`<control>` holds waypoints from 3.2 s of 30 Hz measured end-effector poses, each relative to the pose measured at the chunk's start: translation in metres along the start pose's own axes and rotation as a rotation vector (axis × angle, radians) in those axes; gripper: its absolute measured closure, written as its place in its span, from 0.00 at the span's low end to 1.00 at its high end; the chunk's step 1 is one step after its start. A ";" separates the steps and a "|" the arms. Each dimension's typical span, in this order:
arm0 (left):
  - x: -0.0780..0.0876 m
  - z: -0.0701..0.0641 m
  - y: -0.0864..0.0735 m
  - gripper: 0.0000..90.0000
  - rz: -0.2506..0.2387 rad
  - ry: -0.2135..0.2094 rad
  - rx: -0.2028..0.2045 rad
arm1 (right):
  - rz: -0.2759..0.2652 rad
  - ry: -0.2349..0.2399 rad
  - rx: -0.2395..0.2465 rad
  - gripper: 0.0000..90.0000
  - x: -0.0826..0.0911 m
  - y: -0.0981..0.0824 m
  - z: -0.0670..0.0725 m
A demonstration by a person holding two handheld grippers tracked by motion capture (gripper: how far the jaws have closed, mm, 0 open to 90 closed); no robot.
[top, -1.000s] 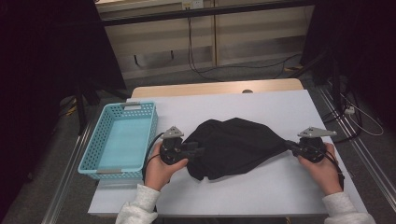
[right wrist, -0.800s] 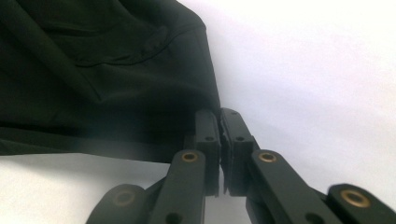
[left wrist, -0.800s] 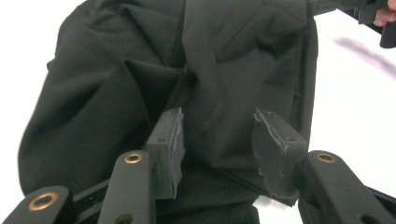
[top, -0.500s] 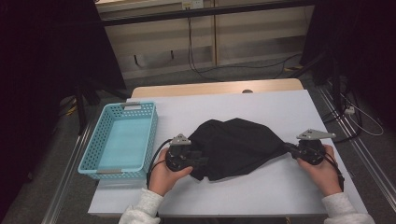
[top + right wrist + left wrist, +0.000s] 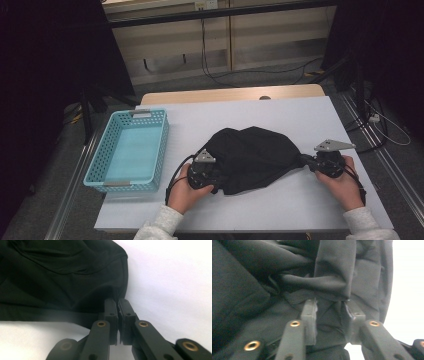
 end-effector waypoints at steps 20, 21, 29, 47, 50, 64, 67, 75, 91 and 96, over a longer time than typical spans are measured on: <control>0.053 0.039 0.004 0.95 -0.107 -0.013 0.166 | -0.011 0.057 0.053 0.96 -0.002 0.009 0.023; 0.055 0.043 0.003 0.95 -0.117 -0.003 0.175 | -0.011 0.064 0.057 0.96 -0.002 0.010 0.024; 0.067 0.064 -0.004 0.95 -0.154 0.046 0.227 | -0.004 0.117 0.113 0.96 -0.004 0.013 0.044; 0.060 0.036 -0.028 0.56 -0.080 0.053 0.174 | 0.034 0.127 0.136 0.92 0.007 -0.007 0.051; 0.058 0.033 -0.031 0.55 -0.073 0.052 0.169 | 0.025 0.090 0.144 0.85 0.011 -0.008 0.049; 0.045 0.027 -0.028 0.68 -0.026 0.024 0.148 | 0.029 0.112 0.231 0.72 -0.011 -0.001 0.064; 0.041 0.024 -0.028 0.73 -0.006 0.005 0.143 | 0.035 0.100 0.221 0.78 -0.014 -0.005 0.060; 0.043 0.019 -0.023 0.93 -0.006 -0.028 0.154 | -0.003 0.106 0.166 1.00 -0.008 -0.002 0.050; 0.069 0.015 -0.023 0.97 -0.046 -0.070 0.176 | -0.061 0.204 0.156 1.00 0.028 -0.003 0.054; 0.060 0.010 -0.029 0.97 0.001 -0.079 0.159 | -0.014 0.186 0.183 0.99 0.025 -0.016 0.056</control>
Point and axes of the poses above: each handheld gripper's, and its own axes: x roughly backward along the jaws, y roughly out of its top, z roughly to its left, the point moved 5 cm from there along -x, roughly forward along the jaws, and after that the axes turned 10 degrees about z, right-handed, at the moved point
